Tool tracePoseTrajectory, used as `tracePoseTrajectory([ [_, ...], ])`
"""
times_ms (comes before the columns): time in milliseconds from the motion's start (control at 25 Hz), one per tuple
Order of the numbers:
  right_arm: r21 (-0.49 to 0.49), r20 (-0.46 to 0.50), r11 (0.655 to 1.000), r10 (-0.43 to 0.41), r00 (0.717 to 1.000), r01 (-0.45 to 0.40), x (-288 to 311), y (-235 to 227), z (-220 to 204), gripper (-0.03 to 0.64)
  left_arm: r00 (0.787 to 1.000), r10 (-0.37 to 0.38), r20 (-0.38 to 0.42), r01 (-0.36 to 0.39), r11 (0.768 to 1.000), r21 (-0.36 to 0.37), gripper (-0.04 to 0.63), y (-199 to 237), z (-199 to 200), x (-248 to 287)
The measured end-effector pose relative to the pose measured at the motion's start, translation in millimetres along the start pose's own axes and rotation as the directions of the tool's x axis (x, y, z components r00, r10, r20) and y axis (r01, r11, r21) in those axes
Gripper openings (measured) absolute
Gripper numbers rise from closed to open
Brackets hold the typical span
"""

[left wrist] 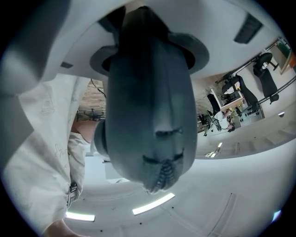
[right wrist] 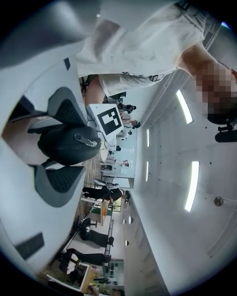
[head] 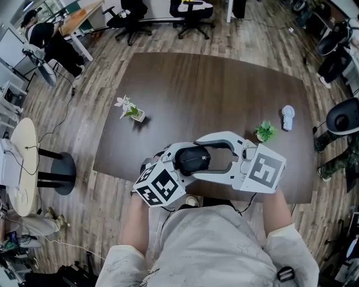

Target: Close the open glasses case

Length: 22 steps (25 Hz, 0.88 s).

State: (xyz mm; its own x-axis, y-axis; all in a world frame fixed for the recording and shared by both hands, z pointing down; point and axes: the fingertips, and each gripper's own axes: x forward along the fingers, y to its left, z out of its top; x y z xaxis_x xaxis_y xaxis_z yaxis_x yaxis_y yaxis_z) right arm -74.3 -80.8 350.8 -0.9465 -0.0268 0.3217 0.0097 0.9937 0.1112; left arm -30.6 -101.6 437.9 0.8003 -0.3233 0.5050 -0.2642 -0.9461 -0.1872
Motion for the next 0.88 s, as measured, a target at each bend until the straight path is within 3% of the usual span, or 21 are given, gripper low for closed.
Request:
tracePoseTrajectory([
  [120,-0.036,0.036,0.999,0.003,0.999,-0.002,-0.3,-0.2,8.9,0.261,1.000,0.014,0.026,-0.014,1.000,0.001,0.266,1.7,5.4,-5.5],
  [240,0.001,0.206,1.000,-0.015,0.979,0.015,-4.3,-3.3,32.9,0.256,0.994,0.024,0.106,-0.022,1.000,-0.015,0.271,3.0,15.9,-14.4],
  [400,0.071,0.326,0.997,-0.037,0.945,0.015,-24.9,-12.0,45.7,0.253,0.958,0.079,0.275,-0.070,0.997,-0.043,0.279,14.0,45.2,-40.6],
  [600,0.121,0.481,0.993,-0.042,0.876,-0.018,-47.8,-22.4,53.3,0.253,0.927,0.091,0.364,-0.083,0.996,-0.037,0.287,16.1,68.6,-63.3],
  [720,0.160,0.525,0.986,-0.047,0.850,-0.045,-51.1,-24.1,52.9,0.255,0.912,0.089,0.400,-0.072,0.996,-0.057,0.284,15.6,75.8,-70.4],
  [880,0.206,0.504,0.978,-0.067,0.861,-0.045,-45.4,-27.6,49.7,0.267,0.903,0.127,0.410,-0.105,0.992,-0.075,0.276,20.0,69.3,-72.3],
])
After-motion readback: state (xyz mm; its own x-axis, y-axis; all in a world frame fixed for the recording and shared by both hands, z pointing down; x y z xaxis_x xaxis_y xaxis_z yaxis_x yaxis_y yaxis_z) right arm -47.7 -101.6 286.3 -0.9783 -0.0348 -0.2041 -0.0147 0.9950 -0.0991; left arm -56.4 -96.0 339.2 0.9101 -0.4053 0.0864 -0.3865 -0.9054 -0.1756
